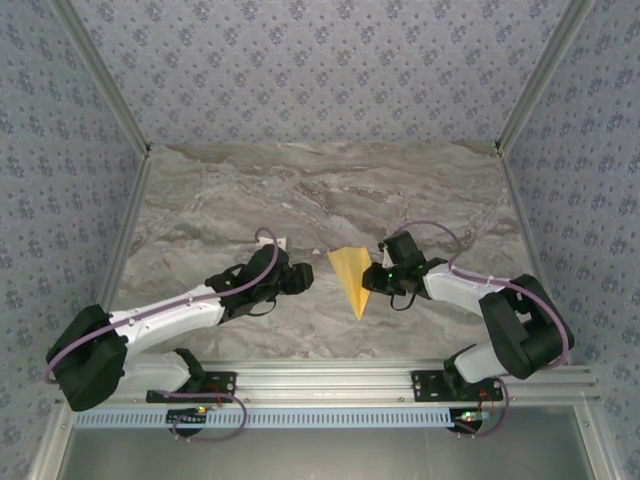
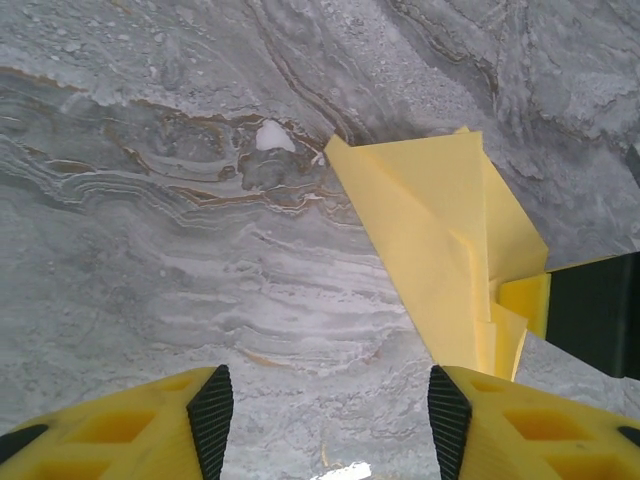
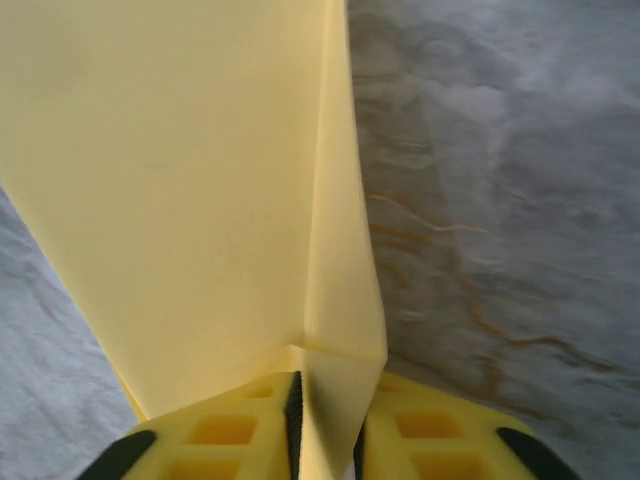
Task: Fold a paper plane with a square sheet of paper (fold left side to right side)
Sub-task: Turn over the paper plane at the center of the table, then pick up the paper plane at the center of the table.
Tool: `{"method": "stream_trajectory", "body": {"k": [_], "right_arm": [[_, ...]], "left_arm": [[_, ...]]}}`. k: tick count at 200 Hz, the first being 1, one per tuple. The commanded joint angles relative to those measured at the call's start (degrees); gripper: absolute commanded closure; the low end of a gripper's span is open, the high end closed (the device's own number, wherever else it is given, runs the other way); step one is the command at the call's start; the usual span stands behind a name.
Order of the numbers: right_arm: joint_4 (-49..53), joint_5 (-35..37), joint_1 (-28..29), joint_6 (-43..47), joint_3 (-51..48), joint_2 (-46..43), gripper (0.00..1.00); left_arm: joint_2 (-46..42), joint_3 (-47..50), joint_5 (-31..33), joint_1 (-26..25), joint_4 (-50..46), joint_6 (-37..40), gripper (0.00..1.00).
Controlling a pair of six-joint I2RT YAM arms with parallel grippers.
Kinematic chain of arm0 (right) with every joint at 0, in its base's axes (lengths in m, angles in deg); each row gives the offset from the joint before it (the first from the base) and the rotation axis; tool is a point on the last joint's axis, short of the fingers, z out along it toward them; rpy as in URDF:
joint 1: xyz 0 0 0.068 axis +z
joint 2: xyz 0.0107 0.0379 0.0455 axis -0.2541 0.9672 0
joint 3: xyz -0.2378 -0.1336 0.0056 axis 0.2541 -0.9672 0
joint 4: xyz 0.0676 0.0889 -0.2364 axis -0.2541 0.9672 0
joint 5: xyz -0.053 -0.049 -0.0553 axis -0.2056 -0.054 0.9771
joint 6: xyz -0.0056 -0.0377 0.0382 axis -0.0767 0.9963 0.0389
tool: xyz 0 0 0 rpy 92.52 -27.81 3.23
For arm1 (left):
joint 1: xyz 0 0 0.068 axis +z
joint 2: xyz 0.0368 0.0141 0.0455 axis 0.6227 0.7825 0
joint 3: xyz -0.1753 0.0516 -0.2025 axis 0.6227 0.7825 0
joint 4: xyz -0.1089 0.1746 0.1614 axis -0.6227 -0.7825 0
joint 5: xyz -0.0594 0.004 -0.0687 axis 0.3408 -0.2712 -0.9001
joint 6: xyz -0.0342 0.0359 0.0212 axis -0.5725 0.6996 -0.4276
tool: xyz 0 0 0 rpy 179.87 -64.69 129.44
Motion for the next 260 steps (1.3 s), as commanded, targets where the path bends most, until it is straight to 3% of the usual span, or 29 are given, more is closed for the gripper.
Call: {"method": "stream_trajectory", "body": {"k": [1,30,60,81,133,187,260], "right_arm": [[6.2,2.9,-0.3,3.9,2.8,-2.4,0.75],[19.8,11.3,1.0,8.6,8.7,-8.0,0.63],[20.4,7.8,4.0,8.1,10.0,-8.9,0.56],[18.7,7.0,7.1,6.3,10.4,-6.6,0.52],[19.9,11.0,10.6,4.3,11.5,-0.8,0.5],[18.4,10.2,11.2,4.3,12.5,2.6,0.48],[17.8,10.1,12.1,4.8,14.8,6.8,0.55]], "left_arm": [[-1.8,-0.8,2.7,0.3,-3.5,0.3,0.43],[-4.7,-0.5,4.6,0.3,-4.9,1.2,0.39],[-7.5,1.4,5.5,0.3,-3.6,1.6,0.31],[-7.0,2.4,1.8,1.0,-0.3,1.4,0.29],[-3.8,2.3,-1.2,1.7,1.7,0.1,0.29],[-3.4,2.2,-1.2,1.7,1.5,0.3,0.29],[-3.1,2.2,-1.2,1.7,1.1,0.5,0.29]]}}
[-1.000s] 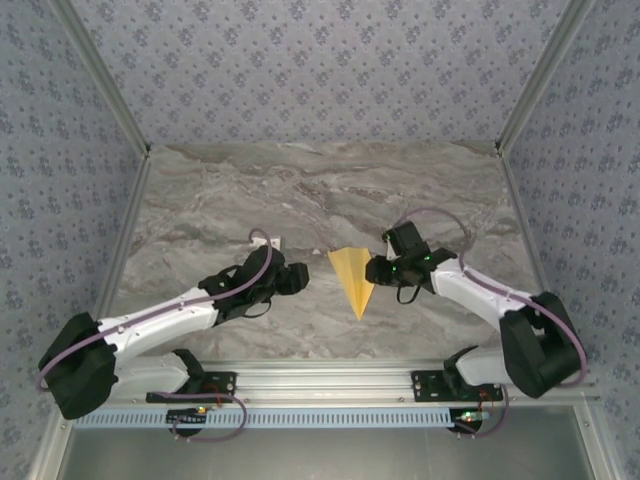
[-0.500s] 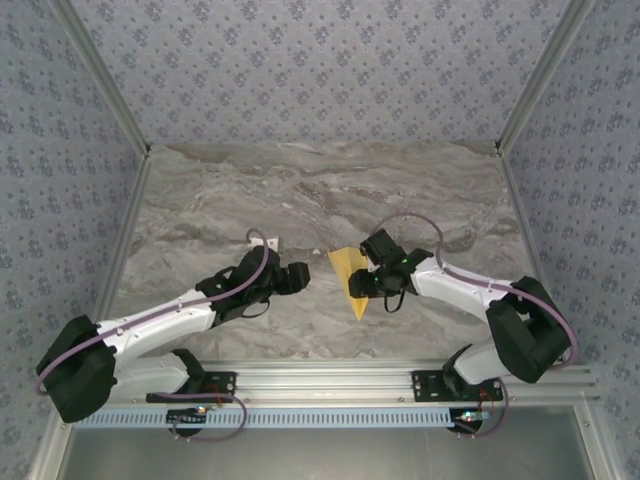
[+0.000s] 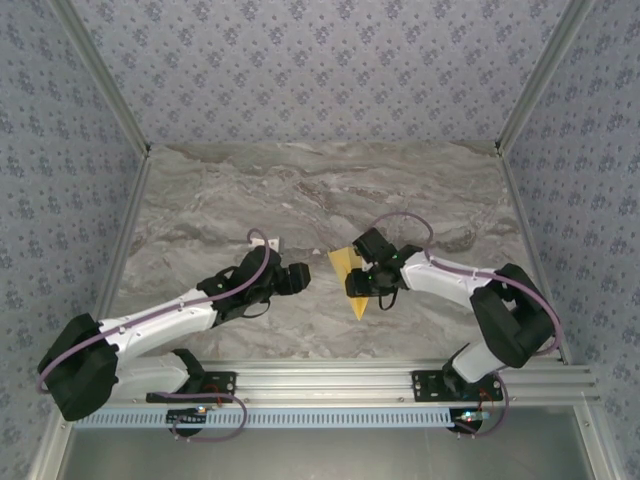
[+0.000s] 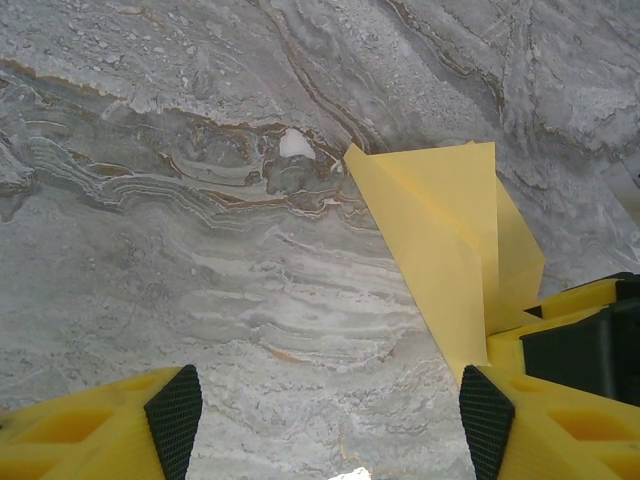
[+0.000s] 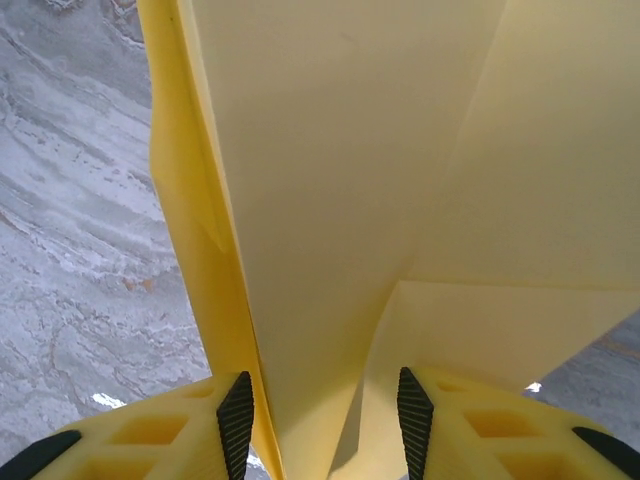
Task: Fold a paper plane with a square sheet of paper (fold left side to right side)
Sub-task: Pick up the paper plane at the center of the table.
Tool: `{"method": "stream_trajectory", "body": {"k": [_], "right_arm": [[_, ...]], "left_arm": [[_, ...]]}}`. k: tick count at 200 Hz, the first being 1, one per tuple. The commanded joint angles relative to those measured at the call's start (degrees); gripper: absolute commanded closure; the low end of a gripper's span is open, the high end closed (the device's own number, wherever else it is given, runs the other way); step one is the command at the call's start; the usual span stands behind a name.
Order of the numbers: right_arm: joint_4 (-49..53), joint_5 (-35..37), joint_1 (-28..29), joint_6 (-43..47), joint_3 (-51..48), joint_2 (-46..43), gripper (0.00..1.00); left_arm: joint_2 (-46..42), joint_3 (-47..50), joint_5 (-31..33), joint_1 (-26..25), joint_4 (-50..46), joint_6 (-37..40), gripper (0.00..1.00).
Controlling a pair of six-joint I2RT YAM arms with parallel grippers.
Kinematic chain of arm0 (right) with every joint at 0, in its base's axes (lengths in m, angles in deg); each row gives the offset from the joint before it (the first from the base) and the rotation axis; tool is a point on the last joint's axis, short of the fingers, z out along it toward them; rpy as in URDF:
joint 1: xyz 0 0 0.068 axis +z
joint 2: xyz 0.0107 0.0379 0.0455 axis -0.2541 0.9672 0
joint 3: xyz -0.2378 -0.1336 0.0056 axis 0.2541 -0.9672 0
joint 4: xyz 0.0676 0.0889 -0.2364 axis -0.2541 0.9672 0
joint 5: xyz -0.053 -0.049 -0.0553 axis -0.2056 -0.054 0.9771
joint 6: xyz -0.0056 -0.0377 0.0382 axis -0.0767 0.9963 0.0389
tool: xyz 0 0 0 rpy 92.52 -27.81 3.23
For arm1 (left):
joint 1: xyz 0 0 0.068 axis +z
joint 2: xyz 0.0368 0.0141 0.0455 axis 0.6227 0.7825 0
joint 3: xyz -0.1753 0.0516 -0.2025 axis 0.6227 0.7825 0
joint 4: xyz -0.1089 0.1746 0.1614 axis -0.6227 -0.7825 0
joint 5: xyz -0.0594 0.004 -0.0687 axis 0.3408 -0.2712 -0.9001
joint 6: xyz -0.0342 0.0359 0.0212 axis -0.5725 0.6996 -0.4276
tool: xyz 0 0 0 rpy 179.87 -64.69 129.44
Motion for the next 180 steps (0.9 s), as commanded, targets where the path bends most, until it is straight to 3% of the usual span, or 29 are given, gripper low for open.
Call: {"method": "stream_trajectory", "body": {"k": [1,89,140,180], "right_arm": [[0.5,1.0,0.9,-0.2,2.2,1.7,0.56],[3.7,4.1,4.2,0.0,6.0,8.2,0.56],[5.0,3.9,4.2,-0.5,6.6,9.8,0.73],[8.0,3.7,1.9,0.8,11.3,9.3,0.95]], "left_arm": [[0.3,0.0,-0.7,0.3,1.0,0.1,0.29],[0.0,0.5,-0.8,0.3,0.6,-0.1,0.28],[-0.9,0.6,-0.4,0.3,-0.4,0.1,0.28],[-5.4,0.6,0.4,0.3,-4.0,1.0,0.27]]}}
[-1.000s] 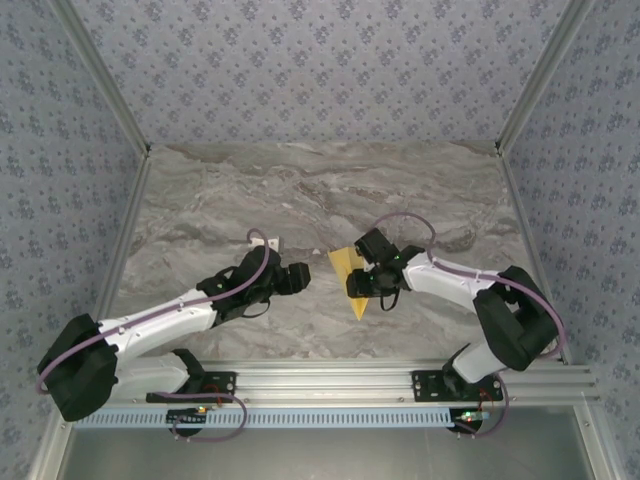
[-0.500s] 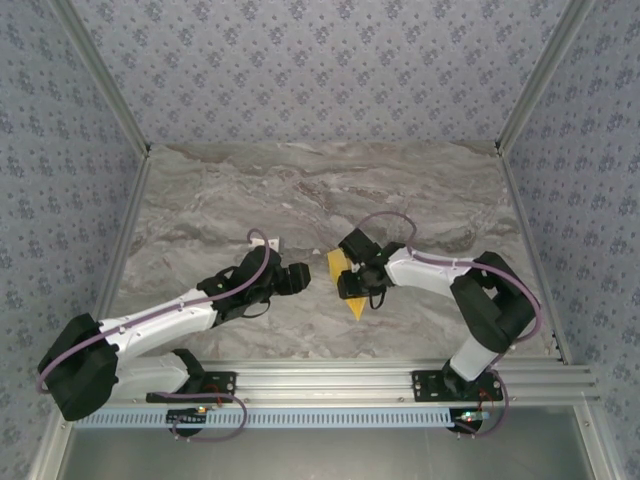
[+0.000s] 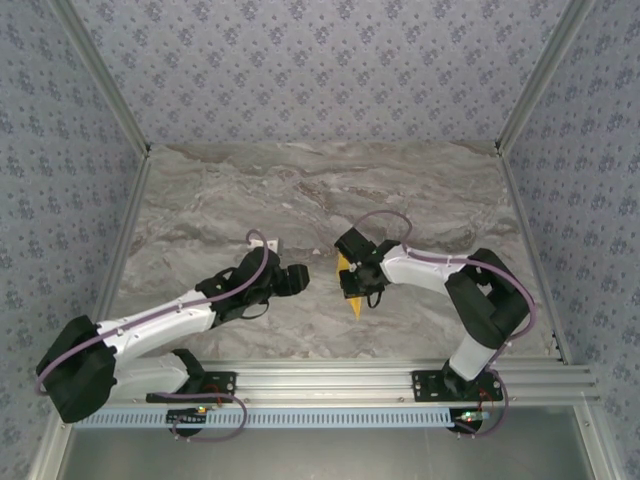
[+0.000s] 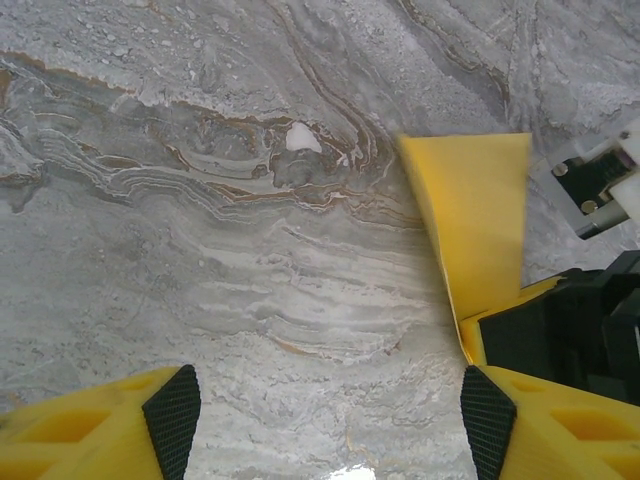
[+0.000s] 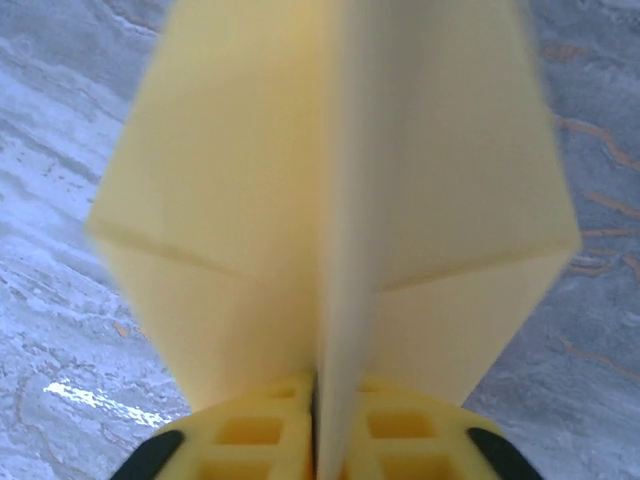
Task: Fold a paper plane with a square sheet of paper (fold left side to right side)
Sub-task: Pick up the paper plane at the center of the table, then place the paper plane at the center of the table.
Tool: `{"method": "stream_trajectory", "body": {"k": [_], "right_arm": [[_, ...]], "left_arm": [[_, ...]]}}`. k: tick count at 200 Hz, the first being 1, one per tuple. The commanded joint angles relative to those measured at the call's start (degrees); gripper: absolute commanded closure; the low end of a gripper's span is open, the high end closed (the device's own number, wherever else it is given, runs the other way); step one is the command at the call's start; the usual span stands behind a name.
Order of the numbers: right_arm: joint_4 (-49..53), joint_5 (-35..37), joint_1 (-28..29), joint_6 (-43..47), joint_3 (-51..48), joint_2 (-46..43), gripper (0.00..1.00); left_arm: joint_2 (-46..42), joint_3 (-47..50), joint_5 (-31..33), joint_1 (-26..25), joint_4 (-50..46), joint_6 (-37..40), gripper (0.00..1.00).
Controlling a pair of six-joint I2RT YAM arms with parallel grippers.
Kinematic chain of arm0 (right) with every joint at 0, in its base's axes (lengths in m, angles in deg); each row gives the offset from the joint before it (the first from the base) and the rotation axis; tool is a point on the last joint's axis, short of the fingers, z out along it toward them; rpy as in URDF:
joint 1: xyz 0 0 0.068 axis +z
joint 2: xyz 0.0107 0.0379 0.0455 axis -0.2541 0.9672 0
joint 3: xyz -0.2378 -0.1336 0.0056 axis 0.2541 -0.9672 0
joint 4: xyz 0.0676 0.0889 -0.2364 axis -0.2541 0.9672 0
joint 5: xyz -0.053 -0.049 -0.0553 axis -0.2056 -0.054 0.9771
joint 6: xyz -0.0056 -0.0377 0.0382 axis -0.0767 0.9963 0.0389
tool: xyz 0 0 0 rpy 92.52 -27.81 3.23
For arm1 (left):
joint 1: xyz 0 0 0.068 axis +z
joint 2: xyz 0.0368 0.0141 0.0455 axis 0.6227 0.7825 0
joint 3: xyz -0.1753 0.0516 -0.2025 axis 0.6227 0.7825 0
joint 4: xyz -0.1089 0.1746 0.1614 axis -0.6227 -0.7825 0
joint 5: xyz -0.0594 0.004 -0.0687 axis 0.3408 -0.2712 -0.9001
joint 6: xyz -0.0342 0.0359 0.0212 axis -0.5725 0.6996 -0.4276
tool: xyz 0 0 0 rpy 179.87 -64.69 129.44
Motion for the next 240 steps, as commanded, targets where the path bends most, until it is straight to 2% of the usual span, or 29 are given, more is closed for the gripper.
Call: {"method": "stream_trajectory", "body": {"k": [1,34,74,119,173,240], "right_arm": [[4.2,0.1,-1.7,1.0,4.4,0.9,0.96],[10.6,1.8,-6.3,3.6,16.9,5.6,0.97],[14.8,2.8,-10.4,3.9,32.7,17.2,0.96],[19.8,3.4,-11.5,4.0,45.0,27.4,0.95],[22.1,3.0,-11.9,4.4,49.3,33.2,0.92],[24.2,2.4,-11.3,6.0,50.7,34.3,0.77]], "left_arm": [[-4.2,0.2,0.4,0.3,-2.9,1.0,0.27],[-9.6,1.7,0.0,0.3,-5.4,1.9,0.21],[-15.4,5.3,-1.3,0.3,-5.9,2.2,0.02],[-20.4,7.0,-0.6,0.3,-8.4,3.5,0.02],[-21.6,6.9,-0.2,0.2,-10.4,3.9,0.02],[-21.5,6.8,0.5,0.2,-11.6,4.1,0.02]]}}
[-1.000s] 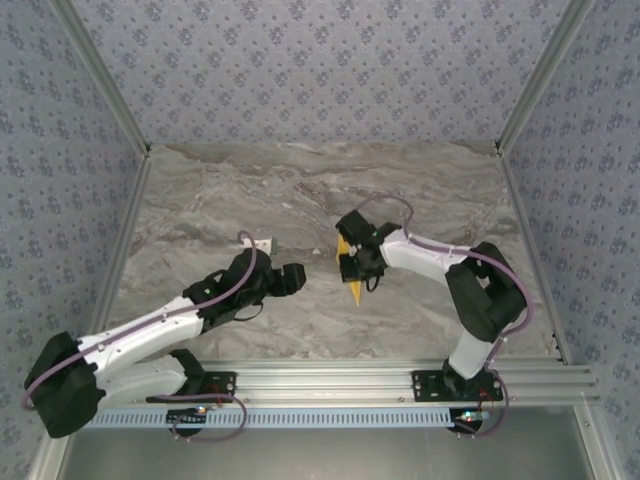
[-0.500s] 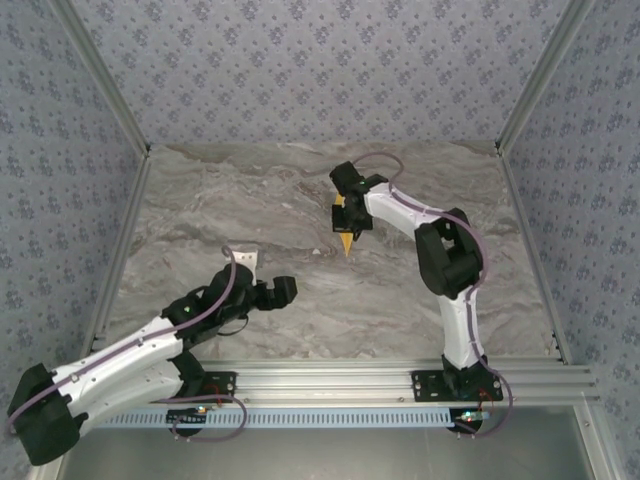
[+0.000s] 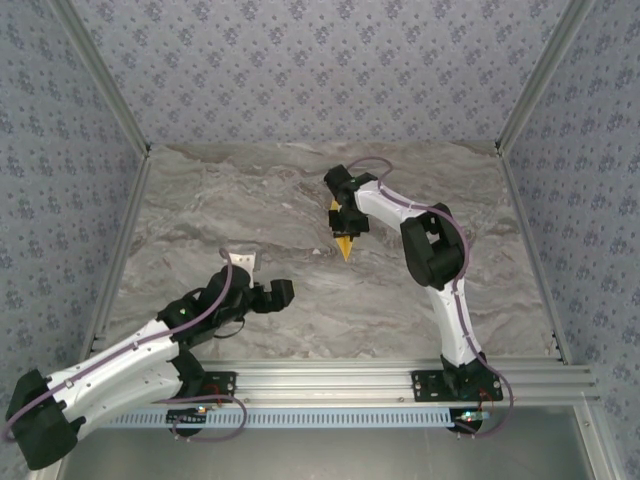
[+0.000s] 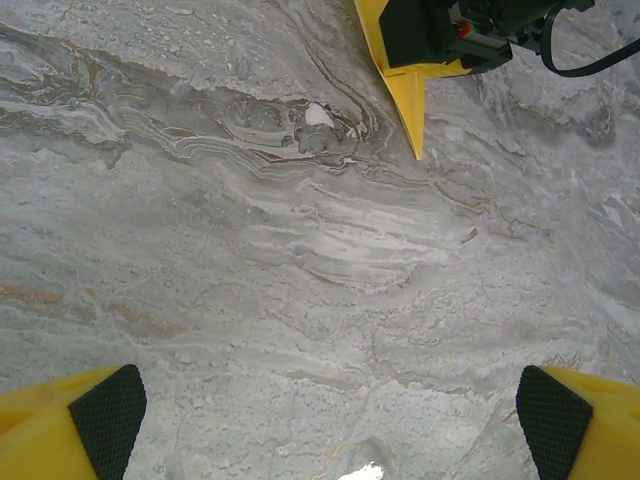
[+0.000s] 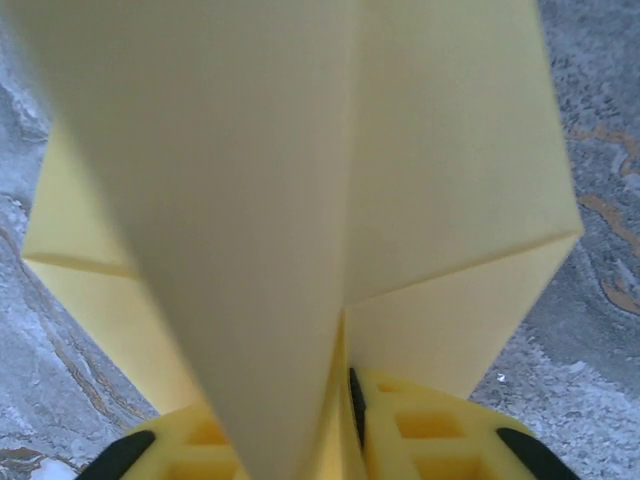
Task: Fold a paper plane with a square sheet of paper (fold left side to right side)
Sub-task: Place the paper plane at the center of the table.
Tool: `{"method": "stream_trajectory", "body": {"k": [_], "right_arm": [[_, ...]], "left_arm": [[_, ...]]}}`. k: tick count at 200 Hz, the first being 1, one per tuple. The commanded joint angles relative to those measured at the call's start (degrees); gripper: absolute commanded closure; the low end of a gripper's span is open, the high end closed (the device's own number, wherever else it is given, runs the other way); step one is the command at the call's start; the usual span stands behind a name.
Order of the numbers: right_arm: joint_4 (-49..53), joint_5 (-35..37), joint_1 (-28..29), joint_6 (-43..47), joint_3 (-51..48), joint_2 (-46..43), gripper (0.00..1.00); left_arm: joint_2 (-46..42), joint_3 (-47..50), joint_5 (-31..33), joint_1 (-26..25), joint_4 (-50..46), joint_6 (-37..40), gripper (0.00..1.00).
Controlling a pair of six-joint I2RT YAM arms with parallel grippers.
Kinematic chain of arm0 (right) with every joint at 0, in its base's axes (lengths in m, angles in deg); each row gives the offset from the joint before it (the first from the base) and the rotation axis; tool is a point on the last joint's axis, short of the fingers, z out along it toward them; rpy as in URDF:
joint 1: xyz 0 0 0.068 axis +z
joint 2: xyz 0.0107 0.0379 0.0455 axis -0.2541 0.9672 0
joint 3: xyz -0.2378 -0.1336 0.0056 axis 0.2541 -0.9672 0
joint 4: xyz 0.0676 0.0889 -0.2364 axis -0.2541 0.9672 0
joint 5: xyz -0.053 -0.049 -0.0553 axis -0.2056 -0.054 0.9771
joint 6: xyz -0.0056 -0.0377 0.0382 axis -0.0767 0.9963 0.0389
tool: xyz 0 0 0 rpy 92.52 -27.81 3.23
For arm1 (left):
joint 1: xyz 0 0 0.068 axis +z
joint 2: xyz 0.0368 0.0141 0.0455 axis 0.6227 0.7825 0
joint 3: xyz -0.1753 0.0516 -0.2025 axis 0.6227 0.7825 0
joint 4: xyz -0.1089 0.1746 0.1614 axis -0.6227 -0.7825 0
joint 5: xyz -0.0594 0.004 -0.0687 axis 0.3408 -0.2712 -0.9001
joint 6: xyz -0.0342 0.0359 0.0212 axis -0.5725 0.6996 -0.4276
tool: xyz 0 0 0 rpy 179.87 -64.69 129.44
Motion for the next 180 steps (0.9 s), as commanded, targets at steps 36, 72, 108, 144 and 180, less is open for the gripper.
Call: {"method": "stream_trajectory", "body": {"k": [36,72,108,144,180], "right_arm": [[5.1,2.1,1.2,2.1,2.9,-0.3,0.71],[7.4,5.1,2.0,2.9,3.2,-3.0,0.65],[10.5,9.2,3.3,3.6,1.6,-8.3,0.55],[5.6,11.7,3.8,5.8,-9.0,-23.5,0.39],[-3.1,21.9,2.1,12.5,-25.8,-42.7,0.17]], "left_arm": [[-0.5,-0.3,1.1,1.2,-1.7,0.6,0.02],[-0.8,-0.4,-3.2,7.1,-1.2,1.1,0.02],[-0.8,-1.1,-9.5,16.0,-1.3,1.6,0.02],[-1.7,-3.4,-10.6,26.6,-4.3,1.8,0.02],[-3.5,-5.8,5.8,32.3,-6.1,5.4,0.02]]}}
